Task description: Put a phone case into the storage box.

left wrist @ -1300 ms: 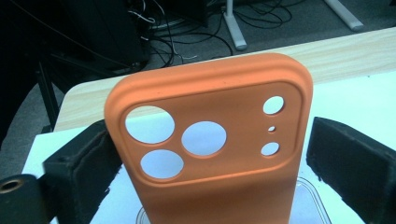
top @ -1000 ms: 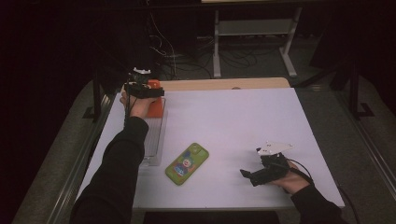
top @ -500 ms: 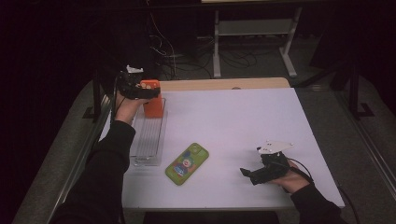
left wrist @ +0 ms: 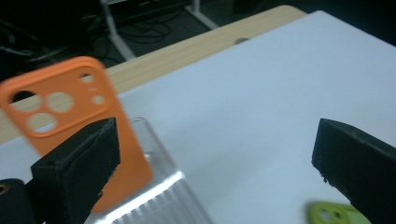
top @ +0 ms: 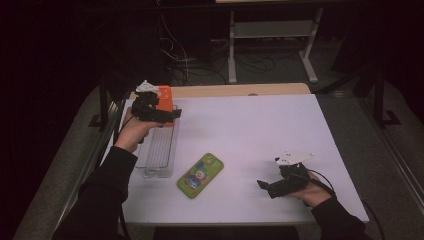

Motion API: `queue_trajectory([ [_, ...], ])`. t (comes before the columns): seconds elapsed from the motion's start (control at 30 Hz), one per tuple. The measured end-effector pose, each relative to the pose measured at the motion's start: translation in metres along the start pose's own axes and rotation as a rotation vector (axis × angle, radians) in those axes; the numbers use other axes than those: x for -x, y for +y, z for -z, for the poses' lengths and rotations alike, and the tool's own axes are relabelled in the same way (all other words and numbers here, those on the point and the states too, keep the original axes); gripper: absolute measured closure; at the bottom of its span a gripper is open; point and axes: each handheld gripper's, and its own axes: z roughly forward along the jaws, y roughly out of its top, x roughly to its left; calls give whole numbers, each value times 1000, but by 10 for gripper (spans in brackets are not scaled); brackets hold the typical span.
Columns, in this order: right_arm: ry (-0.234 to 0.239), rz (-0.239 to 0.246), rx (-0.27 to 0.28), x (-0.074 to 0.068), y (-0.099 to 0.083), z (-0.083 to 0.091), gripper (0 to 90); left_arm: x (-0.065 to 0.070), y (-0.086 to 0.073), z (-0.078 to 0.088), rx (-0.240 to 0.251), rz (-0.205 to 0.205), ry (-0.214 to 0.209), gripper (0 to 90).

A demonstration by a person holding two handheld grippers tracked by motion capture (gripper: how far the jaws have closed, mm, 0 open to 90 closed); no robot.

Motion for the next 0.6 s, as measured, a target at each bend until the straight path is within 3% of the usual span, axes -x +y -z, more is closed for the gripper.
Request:
queue_trajectory([
  [0.03, 2, -2, 0, 0, 0, 0, 0, 8, -3, 1, 5, -14, -32, 5],
  [0.23, 2, -9, -6, 0, 1, -2, 0, 29, -8, 1, 7, -51, -100, 5],
  [0.43, 5, -8, -7, -1, 0, -1, 0, 48, -15, 1, 11, -70, -140, 6],
  [0.5, 6, -9, -5, 0, 0, 0, 0, 51, -18, 0, 6, -96, -145, 6],
  [0.53, 6, -9, -5, 0, 0, 0, 0, 56, -20, -1, 7, -68, -150, 6],
  [0.6, 6, -7, -6, 0, 0, -1, 0, 61, -24, -2, 4, -74, -159, 7],
])
